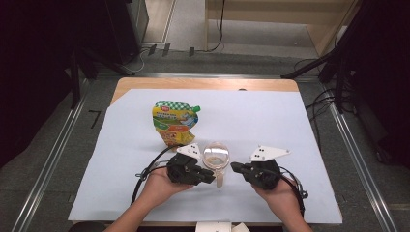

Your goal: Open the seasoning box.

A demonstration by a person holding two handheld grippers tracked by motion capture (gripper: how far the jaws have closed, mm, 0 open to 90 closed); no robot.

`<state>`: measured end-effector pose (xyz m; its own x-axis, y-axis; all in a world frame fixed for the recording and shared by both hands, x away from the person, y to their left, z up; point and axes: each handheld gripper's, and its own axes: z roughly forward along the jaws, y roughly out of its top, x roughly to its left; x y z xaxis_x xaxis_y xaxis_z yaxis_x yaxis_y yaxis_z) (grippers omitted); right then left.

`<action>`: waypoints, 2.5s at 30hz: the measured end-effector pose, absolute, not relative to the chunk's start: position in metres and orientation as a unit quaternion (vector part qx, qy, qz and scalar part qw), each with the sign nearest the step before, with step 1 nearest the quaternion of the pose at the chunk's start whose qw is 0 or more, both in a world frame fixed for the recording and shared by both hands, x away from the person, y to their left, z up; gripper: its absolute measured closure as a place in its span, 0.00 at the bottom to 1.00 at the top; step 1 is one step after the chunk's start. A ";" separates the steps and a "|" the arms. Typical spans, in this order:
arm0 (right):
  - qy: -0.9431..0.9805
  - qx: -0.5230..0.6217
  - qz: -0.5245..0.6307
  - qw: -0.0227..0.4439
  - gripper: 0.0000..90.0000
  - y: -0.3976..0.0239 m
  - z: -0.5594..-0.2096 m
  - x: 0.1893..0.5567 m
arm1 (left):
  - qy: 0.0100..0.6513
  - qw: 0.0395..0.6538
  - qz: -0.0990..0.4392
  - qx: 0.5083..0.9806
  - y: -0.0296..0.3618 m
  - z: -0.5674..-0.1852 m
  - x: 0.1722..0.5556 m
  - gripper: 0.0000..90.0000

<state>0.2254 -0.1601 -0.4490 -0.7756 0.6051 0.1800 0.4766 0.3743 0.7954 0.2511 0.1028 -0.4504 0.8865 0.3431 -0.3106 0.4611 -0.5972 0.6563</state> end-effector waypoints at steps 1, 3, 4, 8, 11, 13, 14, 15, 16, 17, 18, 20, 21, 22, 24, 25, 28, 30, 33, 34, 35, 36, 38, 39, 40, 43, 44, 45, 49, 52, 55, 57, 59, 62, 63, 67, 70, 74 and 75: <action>0.826 0.328 0.453 0.068 1.00 -0.160 -0.449 0.223 | 0.225 0.389 -0.077 0.890 0.105 -0.449 0.251 0.82; 0.829 0.323 0.452 0.065 1.00 -0.159 -0.448 0.218 | 0.225 0.388 -0.073 0.891 0.110 -0.447 0.252 0.77; 0.830 0.320 0.452 0.064 1.00 -0.157 -0.448 0.216 | 0.224 0.386 -0.070 0.892 0.112 -0.446 0.252 0.75; 0.835 0.310 0.451 0.057 1.00 -0.152 -0.449 0.207 | 0.228 0.390 -0.078 0.889 0.121 -0.445 0.257 0.69; 0.838 0.304 0.449 0.051 1.00 -0.147 -0.450 0.201 | 0.229 0.395 -0.077 0.886 0.128 -0.443 0.258 0.63; 0.840 0.300 0.449 0.046 1.00 -0.144 -0.450 0.198 | 0.230 0.400 -0.072 0.884 0.133 -0.442 0.260 0.58; 0.842 0.295 0.450 0.044 1.00 -0.142 -0.451 0.196 | 0.231 0.402 -0.073 0.883 0.136 -0.442 0.261 0.56; 0.844 0.293 0.448 0.042 1.00 -0.140 -0.451 0.195 | 0.234 0.404 -0.076 0.881 0.139 -0.442 0.263 0.53; 0.845 0.289 0.447 0.041 1.00 -0.137 -0.452 0.194 | 0.239 0.408 -0.079 0.878 0.141 -0.442 0.264 0.50; 0.848 0.285 0.445 0.039 1.00 -0.135 -0.453 0.193 | 0.240 0.413 -0.082 0.875 0.144 -0.442 0.265 0.48; 0.850 0.283 0.443 0.038 1.00 -0.132 -0.455 0.193 | 0.239 0.418 -0.081 0.873 0.146 -0.441 0.266 0.46; 0.854 0.279 0.437 0.035 1.00 -0.127 -0.458 0.193 | 0.237 0.424 -0.076 0.870 0.149 -0.440 0.267 0.42; 0.855 0.280 0.435 0.034 1.00 -0.125 -0.460 0.194 | 0.238 0.423 -0.073 0.871 0.151 -0.440 0.267 0.42; 0.857 0.281 0.432 0.032 1.00 -0.123 -0.462 0.194 | 0.240 0.424 -0.072 0.870 0.151 -0.440 0.268 0.41; 0.857 0.282 0.430 0.033 1.00 -0.119 -0.464 0.195 | 0.250 0.420 -0.076 0.869 0.152 -0.440 0.269 0.41; 0.857 0.285 0.429 0.035 1.00 -0.118 -0.465 0.195 | 0.257 0.417 -0.080 0.868 0.152 -0.441 0.269 0.40; 0.856 0.289 0.427 0.043 1.00 -0.114 -0.468 0.195 | 0.267 0.413 -0.084 0.866 0.153 -0.442 0.271 0.41; 0.856 0.293 0.424 0.041 1.00 -0.111 -0.470 0.195 | 0.267 0.412 -0.081 0.867 0.153 -0.442 0.271 0.41; 0.856 0.294 0.423 0.046 1.00 -0.108 -0.473 0.196 | 0.259 0.415 -0.077 0.869 0.154 -0.442 0.272 0.41; 0.857 0.296 0.420 0.044 1.00 -0.107 -0.474 0.196 | 0.258 0.416 -0.075 0.869 0.154 -0.442 0.271 0.41; 0.858 0.297 0.418 0.044 1.00 -0.106 -0.475 0.196 | 0.258 0.416 -0.073 0.869 0.155 -0.442 0.271 0.41; 0.858 0.297 0.418 0.044 1.00 -0.106 -0.475 0.196 | 0.259 0.416 -0.074 0.869 0.155 -0.442 0.271 0.41; 0.859 0.296 0.415 0.045 1.00 -0.107 -0.475 0.196 | 0.261 0.414 -0.075 0.869 0.155 -0.442 0.271 0.40; 0.859 0.297 0.414 0.045 1.00 -0.107 -0.475 0.196 | 0.261 0.414 -0.074 0.869 0.155 -0.442 0.272 0.40; 0.860 0.295 0.414 0.046 1.00 -0.108 -0.475 0.196 | 0.262 0.414 -0.074 0.869 0.155 -0.442 0.272 0.40; 0.861 0.297 0.410 0.053 1.00 -0.111 -0.473 0.196 | 0.258 0.414 -0.069 0.870 0.155 -0.442 0.271 0.41; 0.861 0.297 0.410 0.053 1.00 -0.111 -0.473 0.196 | 0.257 0.413 -0.067 0.871 0.155 -0.442 0.271 0.41; 0.861 0.297 0.410 0.054 1.00 -0.112 -0.473 0.196 | 0.256 0.413 -0.066 0.872 0.155 -0.442 0.271 0.41; 0.858 0.307 0.407 0.055 1.00 -0.117 -0.472 0.197 | 0.254 0.413 -0.065 0.872 0.155 -0.442 0.271 0.41; 0.857 0.313 0.406 0.056 1.00 -0.120 -0.472 0.199 | 0.252 0.412 -0.062 0.873 0.155 -0.442 0.271 0.41; 0.856 0.317 0.404 0.055 1.00 -0.126 -0.472 0.201 | 0.251 0.412 -0.063 0.873 0.155 -0.442 0.271 0.41; 0.857 0.314 0.403 0.058 1.00 -0.130 -0.473 0.202 | 0.252 0.413 -0.065 0.873 0.155 -0.442 0.271 0.41; 0.857 0.314 0.403 0.063 1.00 -0.132 -0.474 0.203 | 0.252 0.412 -0.064 0.873 0.155 -0.442 0.270 0.41; 0.856 0.321 0.401 0.061 1.00 -0.136 -0.474 0.204 | 0.249 0.413 -0.060 0.874 0.154 -0.442 0.270 0.41; 0.855 0.326 0.399 0.061 1.00 -0.138 -0.474 0.205 | 0.248 0.413 -0.060 0.874 0.154 -0.442 0.270 0.41; 0.848 0.346 0.396 0.061 1.00 -0.148 -0.472 0.210 | 0.248 0.414 -0.057 0.874 0.154 -0.442 0.269 0.41; 0.842 0.359 0.398 0.066 1.00 -0.158 -0.472 0.216 | 0.247 0.411 -0.057 0.876 0.154 -0.442 0.270 0.41; 0.833 0.377 0.399 0.065 1.00 -0.167 -0.473 0.223 | 0.246 0.413 -0.060 0.875 0.151 -0.443 0.269 0.41; 0.832 0.381 0.398 0.066 1.00 -0.169 -0.473 0.225 | 0.245 0.414 -0.058 0.875 0.151 -0.443 0.269 0.41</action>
<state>0.2250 -0.1690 -0.4732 -0.7011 0.6863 0.1936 0.5809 0.3923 0.7132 0.2687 0.1508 -0.4427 0.8734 0.3798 -0.3047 0.4765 -0.5378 0.6955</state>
